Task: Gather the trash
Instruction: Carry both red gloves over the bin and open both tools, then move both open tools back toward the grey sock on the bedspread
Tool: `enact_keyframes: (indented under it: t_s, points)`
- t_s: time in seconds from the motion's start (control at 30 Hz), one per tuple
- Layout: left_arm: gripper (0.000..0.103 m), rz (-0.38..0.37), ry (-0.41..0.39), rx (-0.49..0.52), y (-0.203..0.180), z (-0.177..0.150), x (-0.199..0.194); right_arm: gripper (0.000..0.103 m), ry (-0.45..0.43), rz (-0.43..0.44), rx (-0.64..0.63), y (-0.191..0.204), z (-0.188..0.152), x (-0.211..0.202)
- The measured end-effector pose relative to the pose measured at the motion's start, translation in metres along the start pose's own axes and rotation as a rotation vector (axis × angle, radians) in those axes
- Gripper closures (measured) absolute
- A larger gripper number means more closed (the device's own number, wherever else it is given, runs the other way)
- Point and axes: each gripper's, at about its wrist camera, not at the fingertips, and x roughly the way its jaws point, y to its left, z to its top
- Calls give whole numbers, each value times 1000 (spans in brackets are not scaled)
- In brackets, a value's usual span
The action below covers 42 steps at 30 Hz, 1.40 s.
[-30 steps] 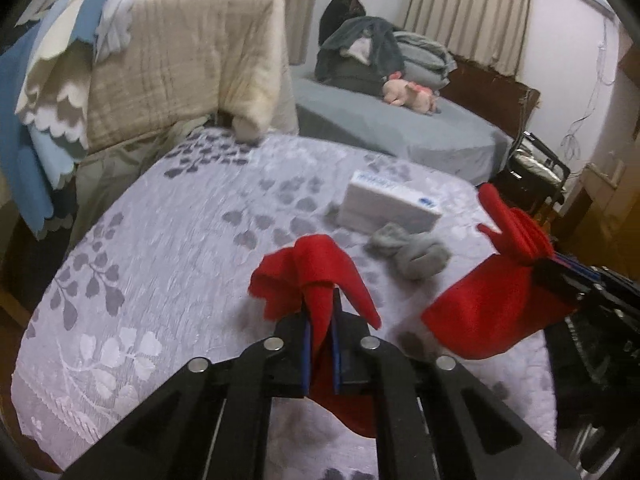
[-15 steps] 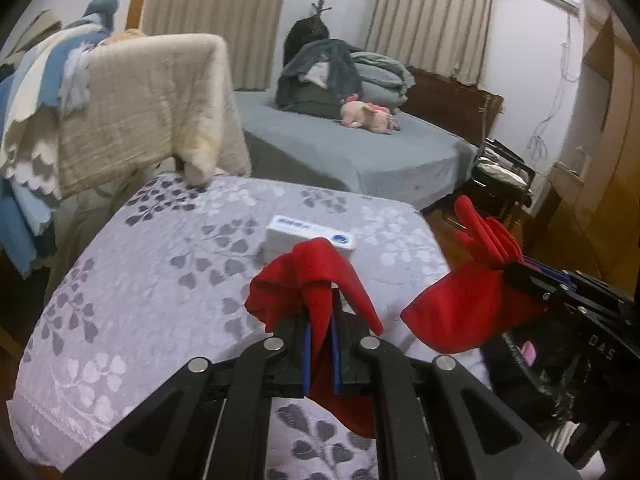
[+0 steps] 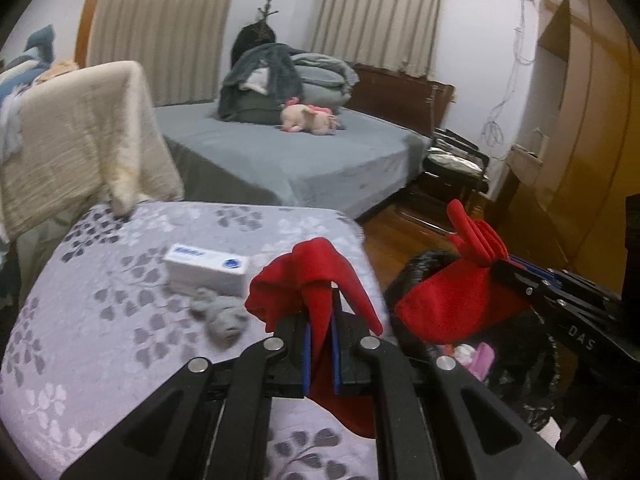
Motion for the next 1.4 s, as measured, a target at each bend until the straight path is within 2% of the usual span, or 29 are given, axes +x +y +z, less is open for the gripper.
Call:
enact_keyframes:
  t_s: [0.23,0.67,0.83,1.07,1.1,1.13,1.2,1.23,1.3,1.37,1.4]
  points:
    - [95,-85,4,49,-43,8,18,89,-15,-101,48,-47,-3,-13]
    - [95,-274,32,124,-132,18,65,89,9,-262,115,-119,-28,-25]
    - [95,-316,46,149,-159,17,83,89,29,-298,147,-139,-40,-23]
    - [95,-342,118,161,-178,4,116,85,64,-321,164,-153,-56,-13]
    - [95,-342,129,163,-180,1,119,82,71,-327,165,-155,-57,-11]
    - [92,-344,140,165,-181,-2,122,78,77,-328,167,-157,-59,-10]
    - [74,-355,171,164,-180,-9,127,73,82,-333,172,-159,-62,-9]
    - [60,-356,176,163,-178,-11,127,67,82,-336,173,-160,-63,-10]
    - [52,-363,185,159,-174,-17,126,55,76,-342,178,-161,-63,-11]
    - [42,-357,190,156,-171,-21,124,48,66,-346,177,-160,-63,-13]
    - [40,-351,186,154,-168,-22,121,41,60,-349,177,-158,-62,-14]
